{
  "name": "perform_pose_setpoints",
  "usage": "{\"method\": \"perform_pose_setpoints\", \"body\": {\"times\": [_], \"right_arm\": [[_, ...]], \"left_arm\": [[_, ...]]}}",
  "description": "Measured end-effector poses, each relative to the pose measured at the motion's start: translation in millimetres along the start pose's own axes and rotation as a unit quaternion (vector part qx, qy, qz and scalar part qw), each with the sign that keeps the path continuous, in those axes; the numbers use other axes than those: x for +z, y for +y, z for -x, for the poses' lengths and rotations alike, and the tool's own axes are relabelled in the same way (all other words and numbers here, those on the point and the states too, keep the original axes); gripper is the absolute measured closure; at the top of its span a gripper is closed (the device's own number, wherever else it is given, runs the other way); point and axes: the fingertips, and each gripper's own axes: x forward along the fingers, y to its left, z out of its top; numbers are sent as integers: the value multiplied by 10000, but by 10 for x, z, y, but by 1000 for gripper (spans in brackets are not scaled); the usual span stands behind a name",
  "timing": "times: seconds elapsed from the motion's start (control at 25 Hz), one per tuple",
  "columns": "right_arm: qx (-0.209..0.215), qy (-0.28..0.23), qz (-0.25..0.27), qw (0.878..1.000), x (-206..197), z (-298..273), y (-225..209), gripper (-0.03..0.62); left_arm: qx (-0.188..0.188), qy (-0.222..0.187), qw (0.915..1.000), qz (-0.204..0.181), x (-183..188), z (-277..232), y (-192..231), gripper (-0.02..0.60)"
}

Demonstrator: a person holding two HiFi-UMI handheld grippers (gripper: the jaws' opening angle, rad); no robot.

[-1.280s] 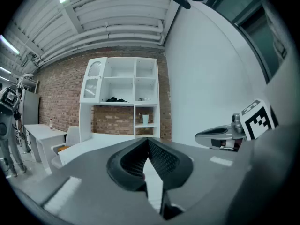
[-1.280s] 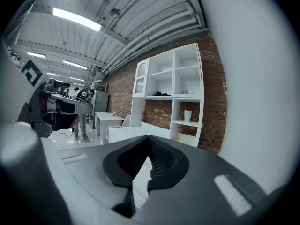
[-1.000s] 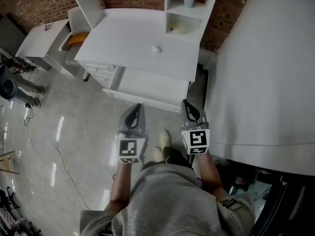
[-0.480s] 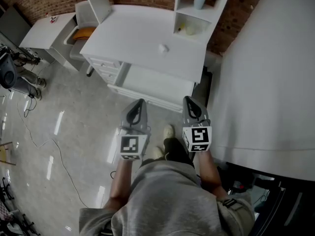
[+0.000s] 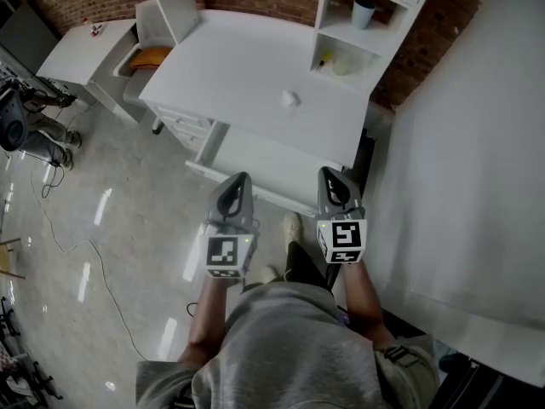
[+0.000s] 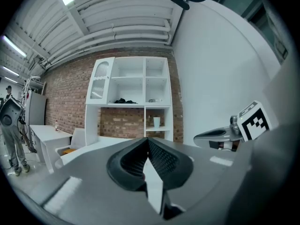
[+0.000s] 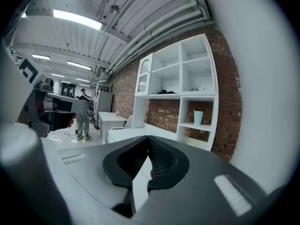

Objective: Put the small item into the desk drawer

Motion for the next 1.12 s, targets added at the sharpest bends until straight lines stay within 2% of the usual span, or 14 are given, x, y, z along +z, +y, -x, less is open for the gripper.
{"method": "perform_pose_setpoints", "body": {"times": [0.24,0.56,1.12], "right_arm": [[113,186,23,9998,-8,-651,-439,591],[507,567,95,9971,-253,-1494,-780,591],[1134,1134,61,9870,-864,-2614,-954,591]], "left_arm": [[176,118,9997,115,-8,-656,164,569],[523,439,9973,286,-293,-1385,392,569],[905,976,9896,545,-906,-2213,720,569]]}}
